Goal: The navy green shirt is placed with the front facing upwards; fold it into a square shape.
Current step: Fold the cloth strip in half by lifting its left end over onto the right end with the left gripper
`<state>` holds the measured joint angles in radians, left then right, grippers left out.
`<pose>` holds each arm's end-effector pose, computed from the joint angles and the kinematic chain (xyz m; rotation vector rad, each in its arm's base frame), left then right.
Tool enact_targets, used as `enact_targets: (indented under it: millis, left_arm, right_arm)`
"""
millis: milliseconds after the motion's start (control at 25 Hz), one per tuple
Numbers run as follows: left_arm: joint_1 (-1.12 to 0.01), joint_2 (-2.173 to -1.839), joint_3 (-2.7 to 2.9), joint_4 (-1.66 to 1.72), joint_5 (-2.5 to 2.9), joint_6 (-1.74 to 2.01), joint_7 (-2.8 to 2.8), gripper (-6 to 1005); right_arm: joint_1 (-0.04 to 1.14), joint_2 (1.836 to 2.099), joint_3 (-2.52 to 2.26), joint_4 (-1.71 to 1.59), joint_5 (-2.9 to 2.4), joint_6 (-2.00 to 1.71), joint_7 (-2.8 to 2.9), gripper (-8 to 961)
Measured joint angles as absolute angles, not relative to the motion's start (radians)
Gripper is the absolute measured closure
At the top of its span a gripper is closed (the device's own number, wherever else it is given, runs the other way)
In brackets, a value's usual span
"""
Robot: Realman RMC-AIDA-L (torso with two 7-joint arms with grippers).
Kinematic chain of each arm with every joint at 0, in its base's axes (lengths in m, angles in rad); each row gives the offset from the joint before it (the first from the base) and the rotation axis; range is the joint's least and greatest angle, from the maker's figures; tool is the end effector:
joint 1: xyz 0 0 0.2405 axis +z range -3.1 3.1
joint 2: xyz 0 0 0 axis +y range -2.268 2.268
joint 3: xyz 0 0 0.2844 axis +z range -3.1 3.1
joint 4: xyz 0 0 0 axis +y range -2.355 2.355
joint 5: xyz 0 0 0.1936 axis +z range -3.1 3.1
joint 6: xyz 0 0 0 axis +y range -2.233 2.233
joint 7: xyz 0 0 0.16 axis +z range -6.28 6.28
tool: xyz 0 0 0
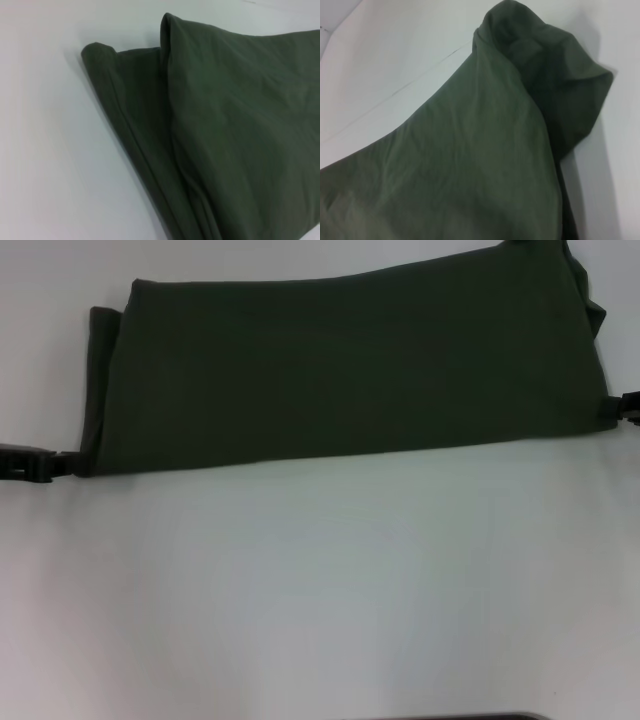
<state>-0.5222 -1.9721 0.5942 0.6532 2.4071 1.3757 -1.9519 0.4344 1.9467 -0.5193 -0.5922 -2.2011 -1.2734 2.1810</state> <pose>-0.3624 0.3375 0.0114 -2.3682 -1.4229 -0.1815 0.3900 0.3317 0.0353 -1.9045 1.7716 0.5400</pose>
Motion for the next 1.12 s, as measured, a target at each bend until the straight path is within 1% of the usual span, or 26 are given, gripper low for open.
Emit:
enact_targets:
  millis: [360, 720, 960, 1120]
  left_arm:
    - [-0.5, -1.962, 0.591, 0.688, 2.407, 1.483, -1.938, 944]
    - [-0.481, -1.947, 0.59, 0.691, 2.407, 1.518, -1.937, 927]
    - [-0.463, -1.942, 0.599, 0.694, 2.409, 1.571, -1.926, 917]
    - [-0.443, -1.942, 0.593, 0.715, 2.409, 1.626, -1.917, 909]
  right_arm:
    - [0.397, 1.948, -0.487, -0.592, -2.2, -1.365, 2.099, 944]
    - [0.318, 1.948, -0.383, -0.596, -2.2, -1.43, 2.066, 944]
    - [0.267, 1.945, -0.332, -0.597, -2.2, -1.469, 2.04, 944]
    - [0.24, 1.95, -0.282, -0.597, -2.2, -1.515, 2.006, 943]
